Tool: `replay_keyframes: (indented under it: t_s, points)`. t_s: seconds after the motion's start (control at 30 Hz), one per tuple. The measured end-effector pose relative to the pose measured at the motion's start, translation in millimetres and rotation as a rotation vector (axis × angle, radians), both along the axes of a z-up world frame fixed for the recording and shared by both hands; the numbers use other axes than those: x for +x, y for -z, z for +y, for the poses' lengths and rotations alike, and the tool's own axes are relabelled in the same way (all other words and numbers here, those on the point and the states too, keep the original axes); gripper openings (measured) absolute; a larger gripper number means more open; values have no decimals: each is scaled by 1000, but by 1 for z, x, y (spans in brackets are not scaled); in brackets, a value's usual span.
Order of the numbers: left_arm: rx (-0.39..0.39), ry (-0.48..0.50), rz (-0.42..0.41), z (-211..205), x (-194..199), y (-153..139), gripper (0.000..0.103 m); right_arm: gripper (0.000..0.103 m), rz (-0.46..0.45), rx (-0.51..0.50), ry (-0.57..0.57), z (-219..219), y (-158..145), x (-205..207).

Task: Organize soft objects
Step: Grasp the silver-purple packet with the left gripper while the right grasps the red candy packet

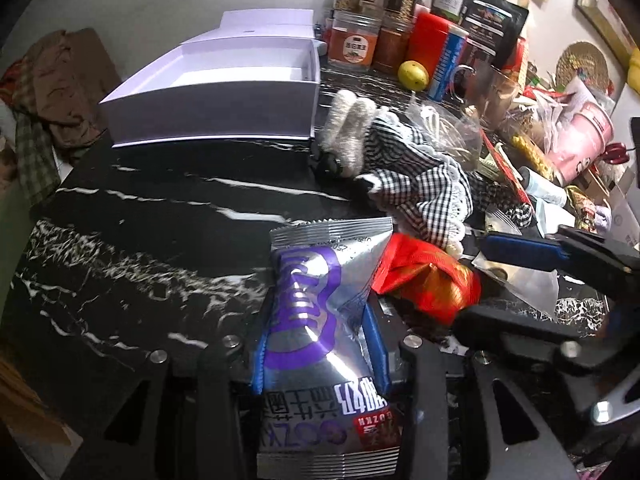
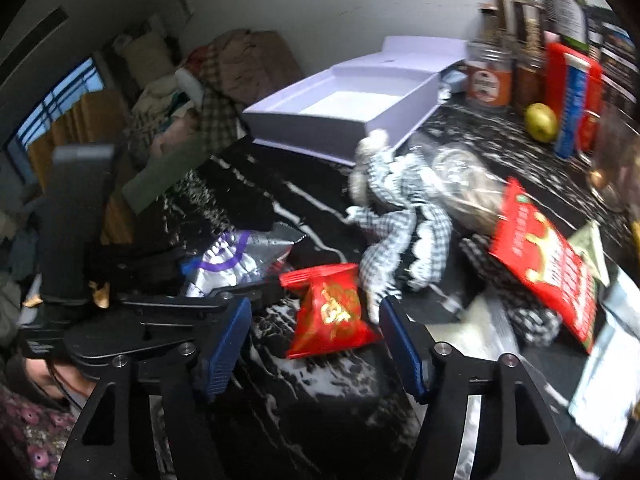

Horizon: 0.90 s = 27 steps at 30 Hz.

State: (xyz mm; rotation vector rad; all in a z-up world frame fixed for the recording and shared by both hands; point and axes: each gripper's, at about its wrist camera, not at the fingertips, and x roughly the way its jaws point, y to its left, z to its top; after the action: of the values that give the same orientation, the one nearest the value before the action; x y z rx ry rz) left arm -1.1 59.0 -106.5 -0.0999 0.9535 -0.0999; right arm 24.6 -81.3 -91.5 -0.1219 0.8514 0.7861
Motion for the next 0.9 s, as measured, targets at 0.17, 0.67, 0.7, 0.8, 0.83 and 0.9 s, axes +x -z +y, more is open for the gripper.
replay_keyframes:
  t_s: [0.17,0.67,0.7,0.8,0.83,0.9]
  points:
    - [-8,-38,-16,15,-8,-4,39,52,30,-36,-37,20,10,4]
    - [-14,-64,-55,26,-25,-14,39,29,23,-26,53,9,24,-18]
    - [-14,-61,-59,25,-27,-15,39,29,25,-21,61,6,24,-20]
    - [-33,-50,-76,21,-32,-22,39,29,26,6,88,-6,20,-27]
    - [-39,-46,-81,20,-34,-24,39,29,27,14,93,-10,19,-29]
    - [-47,-37,-90,17,-36,-29,39,29,27,32,107,-16,15,-35]
